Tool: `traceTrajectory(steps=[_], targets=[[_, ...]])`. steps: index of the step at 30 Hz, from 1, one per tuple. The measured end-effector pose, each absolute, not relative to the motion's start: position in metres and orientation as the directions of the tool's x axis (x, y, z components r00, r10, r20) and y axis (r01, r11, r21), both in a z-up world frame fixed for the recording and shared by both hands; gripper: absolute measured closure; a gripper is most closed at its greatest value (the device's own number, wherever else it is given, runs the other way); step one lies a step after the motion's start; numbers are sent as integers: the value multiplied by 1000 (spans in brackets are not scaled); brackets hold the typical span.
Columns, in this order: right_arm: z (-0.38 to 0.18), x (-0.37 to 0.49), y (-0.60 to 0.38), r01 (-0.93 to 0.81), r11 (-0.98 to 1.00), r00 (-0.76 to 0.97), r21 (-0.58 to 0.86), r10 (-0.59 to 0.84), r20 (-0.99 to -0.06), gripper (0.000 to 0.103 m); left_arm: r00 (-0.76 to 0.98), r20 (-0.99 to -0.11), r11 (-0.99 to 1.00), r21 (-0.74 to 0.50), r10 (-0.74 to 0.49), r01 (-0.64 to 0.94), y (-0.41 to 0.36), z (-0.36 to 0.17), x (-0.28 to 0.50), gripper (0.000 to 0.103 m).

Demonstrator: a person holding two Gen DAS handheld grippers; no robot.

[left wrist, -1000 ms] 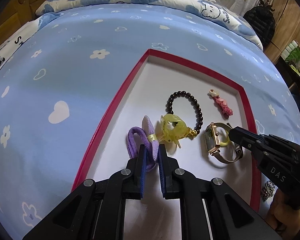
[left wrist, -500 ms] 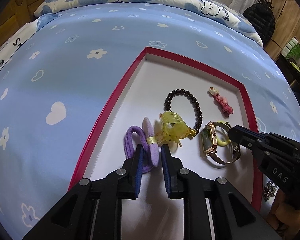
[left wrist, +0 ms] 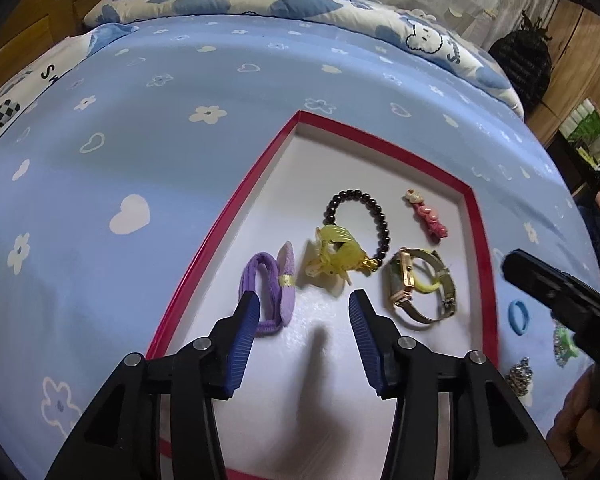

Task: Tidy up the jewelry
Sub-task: 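Move both open grippers back over the remaining jewelry on the bed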

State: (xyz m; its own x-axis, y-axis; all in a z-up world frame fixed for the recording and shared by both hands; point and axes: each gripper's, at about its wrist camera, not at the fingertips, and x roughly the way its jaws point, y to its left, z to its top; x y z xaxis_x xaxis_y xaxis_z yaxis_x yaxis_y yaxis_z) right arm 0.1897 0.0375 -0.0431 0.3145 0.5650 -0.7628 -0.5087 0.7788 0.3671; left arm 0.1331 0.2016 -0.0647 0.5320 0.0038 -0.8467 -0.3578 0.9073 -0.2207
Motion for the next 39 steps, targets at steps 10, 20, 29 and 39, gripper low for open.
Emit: traceTrajectory(steps=[10, 20, 29, 39], targets=[[-9, 166, -16, -472, 796, 396, 380, 576, -715, 64, 605, -796, 893, -297, -36, -337, 188, -35, 96, 48], [8, 147, -80, -397, 838, 479, 374, 537, -694, 51, 668, -740, 907, -330, -77, -261, 157, 0, 69, 38], [8, 130, -146, -289, 891, 553, 350, 454, -699, 48, 647, -751, 928, -324, -135, -182, 123, 0, 72, 36], [-4, 122, -202, -166, 928, 586, 334, 366, -723, 48, 614, -772, 951, -290, -167, -107, 84, -3, 101, 36]])
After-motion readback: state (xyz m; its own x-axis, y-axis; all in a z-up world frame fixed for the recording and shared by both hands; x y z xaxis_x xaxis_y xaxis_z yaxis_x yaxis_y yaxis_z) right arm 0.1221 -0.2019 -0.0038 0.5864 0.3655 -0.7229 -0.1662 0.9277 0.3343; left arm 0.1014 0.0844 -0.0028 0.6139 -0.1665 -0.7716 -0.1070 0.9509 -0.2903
